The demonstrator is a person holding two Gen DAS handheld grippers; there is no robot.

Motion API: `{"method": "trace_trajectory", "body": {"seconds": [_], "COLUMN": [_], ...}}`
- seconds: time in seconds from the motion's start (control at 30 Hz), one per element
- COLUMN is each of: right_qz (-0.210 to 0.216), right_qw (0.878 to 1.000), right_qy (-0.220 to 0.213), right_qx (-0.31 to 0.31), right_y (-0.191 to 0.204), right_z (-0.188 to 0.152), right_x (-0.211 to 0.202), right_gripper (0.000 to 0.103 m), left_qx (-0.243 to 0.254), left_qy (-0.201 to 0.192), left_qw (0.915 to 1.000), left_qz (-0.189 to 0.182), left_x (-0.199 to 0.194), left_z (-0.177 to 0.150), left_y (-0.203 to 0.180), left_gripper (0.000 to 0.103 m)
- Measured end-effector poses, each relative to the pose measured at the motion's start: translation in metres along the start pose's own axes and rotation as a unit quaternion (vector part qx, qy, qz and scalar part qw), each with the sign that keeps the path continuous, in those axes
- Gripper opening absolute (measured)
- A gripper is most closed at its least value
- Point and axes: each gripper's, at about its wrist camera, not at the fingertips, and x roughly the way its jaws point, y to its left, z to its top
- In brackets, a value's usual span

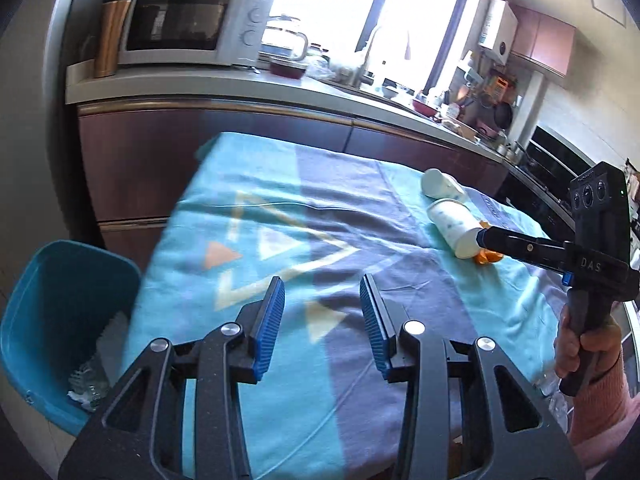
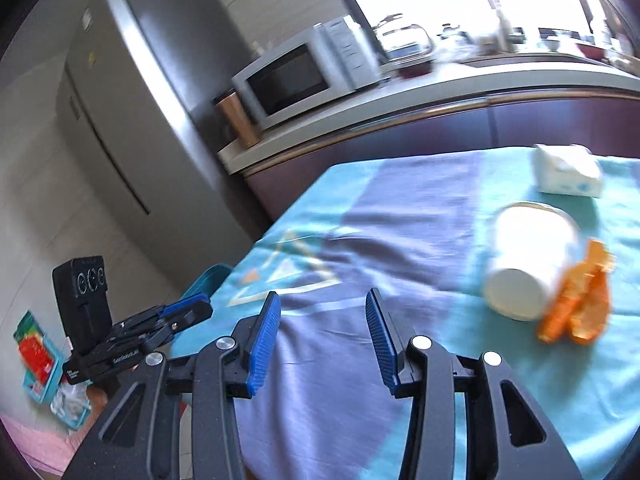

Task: Collect trash
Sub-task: 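Grasp the blue-dotted paper cup with the left tool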

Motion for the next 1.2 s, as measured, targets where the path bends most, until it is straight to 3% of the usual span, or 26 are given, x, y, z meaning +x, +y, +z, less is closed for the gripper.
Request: {"method": "trace_trajectory", "body": {"seconds": [0.2, 0.43, 0.6, 0.87, 0.93, 1.2], "right_qz": [-0.055, -0.109, -0.11, -0.086, -0.079, -0.059], "right_qw": [0.996, 0.988, 0.987, 0.989, 0.989, 0.992], "right_qy": [-0.041, -0.057, -0.051, -0.044, -0.04, -0.025], "right_qx": [0.048, 0.09, 0.106, 0.115, 0.117, 0.112], "right_y": [-0.065, -0.125, -0.151, -0.166, -0.168, -0.165], "right_z": [-0.004, -0.004, 0.0, 0.008, 0.008, 0.007], "right_x": [-0.043, -0.058, -0.054, -0.043, -0.04, -0.032], "right_gripper": [0.042, 0.042, 0.043, 0.041, 0.036, 0.012], "left_qx": [0.042, 0.056, 0.063, 0.061, 0.057, 0.032], "left_qy": [0.031, 0.07, 0.094, 0.115, 0.122, 0.163], "left_qw": [0.9975, 0.9925, 0.9888, 0.9874, 0.9867, 0.9764], "left_qz": [-0.047, -0.083, -0.097, -0.09, -0.09, -0.138], "left_x": [0.046, 0.102, 0.137, 0.175, 0.184, 0.208], "left_z": [0.016, 0.043, 0.054, 0.068, 0.069, 0.07], "left_y": [-0.061, -0.109, -0.137, -0.16, -0.163, -0.166], "left_gripper": [0.039, 0.044, 0.047, 0.052, 0.059, 0.069]}}
